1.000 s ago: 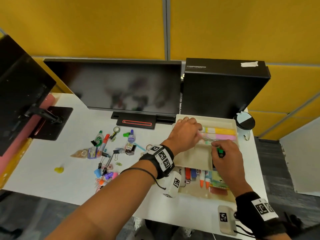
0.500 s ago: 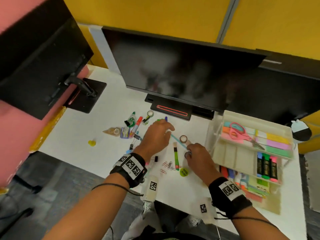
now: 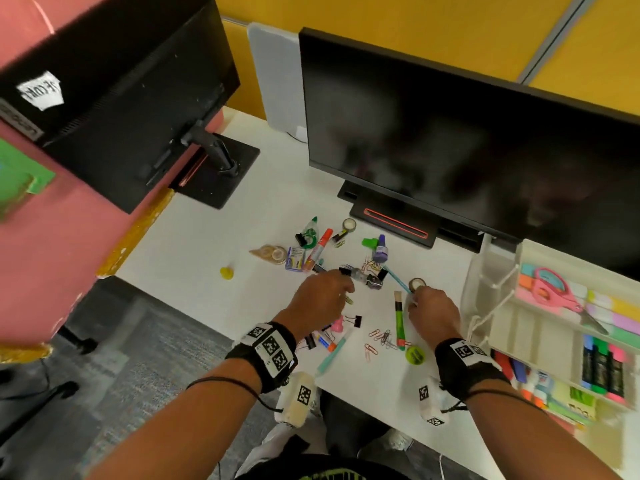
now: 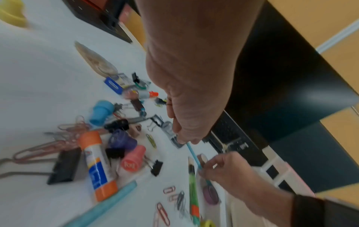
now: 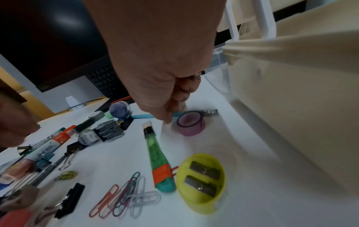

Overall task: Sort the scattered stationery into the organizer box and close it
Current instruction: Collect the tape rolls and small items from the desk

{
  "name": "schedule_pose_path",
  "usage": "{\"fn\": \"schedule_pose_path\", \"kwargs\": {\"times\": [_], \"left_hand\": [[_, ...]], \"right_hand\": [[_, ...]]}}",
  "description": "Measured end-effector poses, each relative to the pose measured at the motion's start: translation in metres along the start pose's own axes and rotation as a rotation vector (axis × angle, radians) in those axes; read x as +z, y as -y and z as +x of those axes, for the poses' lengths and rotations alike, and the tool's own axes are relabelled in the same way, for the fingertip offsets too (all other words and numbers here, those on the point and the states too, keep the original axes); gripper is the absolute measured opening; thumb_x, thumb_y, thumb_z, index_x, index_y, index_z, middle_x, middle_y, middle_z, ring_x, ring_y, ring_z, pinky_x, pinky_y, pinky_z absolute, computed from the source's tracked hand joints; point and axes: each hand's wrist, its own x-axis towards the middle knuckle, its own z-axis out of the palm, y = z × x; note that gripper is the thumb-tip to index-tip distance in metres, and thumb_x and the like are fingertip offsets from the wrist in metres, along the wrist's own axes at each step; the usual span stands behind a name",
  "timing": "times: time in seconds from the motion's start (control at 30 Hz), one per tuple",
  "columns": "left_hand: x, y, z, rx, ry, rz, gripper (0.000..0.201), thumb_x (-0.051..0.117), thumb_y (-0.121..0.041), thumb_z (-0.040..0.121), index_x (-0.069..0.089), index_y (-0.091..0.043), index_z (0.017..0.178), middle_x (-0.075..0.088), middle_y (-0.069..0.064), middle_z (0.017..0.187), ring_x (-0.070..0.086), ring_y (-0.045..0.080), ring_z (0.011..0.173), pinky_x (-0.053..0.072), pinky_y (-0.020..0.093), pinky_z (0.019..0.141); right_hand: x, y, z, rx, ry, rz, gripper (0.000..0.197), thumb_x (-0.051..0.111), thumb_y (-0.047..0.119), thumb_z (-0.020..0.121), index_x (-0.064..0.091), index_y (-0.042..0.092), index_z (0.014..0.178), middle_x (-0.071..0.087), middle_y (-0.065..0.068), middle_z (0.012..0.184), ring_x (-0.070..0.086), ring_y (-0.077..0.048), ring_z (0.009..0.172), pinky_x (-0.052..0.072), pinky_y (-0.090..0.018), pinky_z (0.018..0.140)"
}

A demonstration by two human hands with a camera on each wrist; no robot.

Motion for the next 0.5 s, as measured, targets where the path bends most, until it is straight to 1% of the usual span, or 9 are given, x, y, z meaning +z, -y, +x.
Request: {"fn": "schedule_pose_path", "kwargs": {"times": [0.07,0.17,0.2,0.23,0.27,0.33,0.4,0.47,0.5], "left_hand": [[0.012,-0.008,0.002,0.088,0.088,0.068,0.031,0.063,-0.007,0.092,0.071,-0.023,0.116,0.068,0.001,0.116,0.067,0.022,0.098,0.055,0.039,0.086],[0.031,-0.023,0.013,0.290,0.178,0.126,0.046,0.064,0.007,0.080,0.070,-0.019,0.117,0.066,0.005,0.118,0.064,0.026,0.104,0.052,0.046,0.088],[0.038,-0.028,0.018,0.363,0.188,0.163,0.049,0.063,0.011,0.077,0.070,-0.016,0.117,0.067,0.007,0.119,0.063,0.029,0.106,0.052,0.048,0.088],[0.044,-0.034,0.023,0.431,0.190,0.210,0.049,0.062,0.013,0.076,0.070,-0.014,0.116,0.067,0.008,0.118,0.063,0.031,0.105,0.052,0.048,0.087],[0.049,-0.040,0.029,0.495,0.197,0.268,0.048,0.060,0.014,0.077,0.070,-0.012,0.115,0.068,0.008,0.115,0.063,0.033,0.098,0.052,0.048,0.083],[0.059,-0.045,0.037,0.601,0.211,0.379,0.043,0.059,0.012,0.078,0.072,-0.012,0.111,0.068,0.008,0.109,0.061,0.034,0.087,0.052,0.046,0.075],[0.070,-0.043,0.043,0.674,0.217,0.476,0.040,0.061,0.008,0.081,0.071,-0.015,0.113,0.069,0.006,0.110,0.061,0.034,0.092,0.052,0.044,0.074],[0.077,-0.040,0.044,0.728,0.232,0.583,0.036,0.062,0.001,0.086,0.069,-0.019,0.115,0.069,0.003,0.111,0.061,0.032,0.098,0.051,0.042,0.074],[0.080,-0.039,0.044,0.747,0.247,0.629,0.033,0.062,-0.003,0.088,0.068,-0.021,0.115,0.069,0.001,0.110,0.061,0.031,0.099,0.051,0.040,0.074]], "right_hand": [[0.000,-0.001,-0.001,-0.012,-0.031,0.027,0.015,0.058,0.019,0.095,0.065,0.015,0.107,0.072,-0.013,0.095,0.068,-0.037,0.087,0.054,-0.038,0.071],[0.003,-0.004,0.002,0.049,-0.044,0.035,0.020,0.055,0.025,0.098,0.070,0.013,0.104,0.073,-0.013,0.097,0.068,-0.036,0.088,0.053,-0.037,0.072],[0.005,-0.006,0.003,0.058,-0.040,0.037,0.021,0.055,0.026,0.098,0.071,0.014,0.104,0.074,-0.012,0.097,0.069,-0.036,0.089,0.054,-0.037,0.073],[0.007,-0.007,0.003,0.062,-0.036,0.046,0.021,0.055,0.025,0.098,0.073,0.014,0.103,0.074,-0.012,0.097,0.069,-0.035,0.089,0.054,-0.037,0.073],[0.009,-0.010,0.002,0.063,-0.038,0.055,0.022,0.056,0.025,0.098,0.074,0.016,0.103,0.075,-0.011,0.098,0.070,-0.034,0.090,0.055,-0.037,0.074],[0.011,-0.013,0.001,0.065,-0.046,0.071,0.022,0.057,0.025,0.096,0.077,0.021,0.103,0.076,-0.008,0.099,0.071,-0.032,0.090,0.056,-0.036,0.075],[0.012,-0.015,0.000,0.063,-0.042,0.069,0.020,0.058,0.025,0.094,0.078,0.024,0.100,0.076,-0.005,0.097,0.071,-0.030,0.088,0.055,-0.034,0.074],[0.011,-0.016,-0.001,0.046,-0.024,0.043,0.018,0.057,0.026,0.093,0.075,0.023,0.096,0.075,-0.005,0.094,0.070,-0.030,0.086,0.051,-0.032,0.071],[0.010,-0.016,-0.001,0.035,-0.008,0.027,0.018,0.056,0.027,0.094,0.074,0.022,0.096,0.074,-0.005,0.094,0.069,-0.030,0.087,0.048,-0.031,0.070]]}}
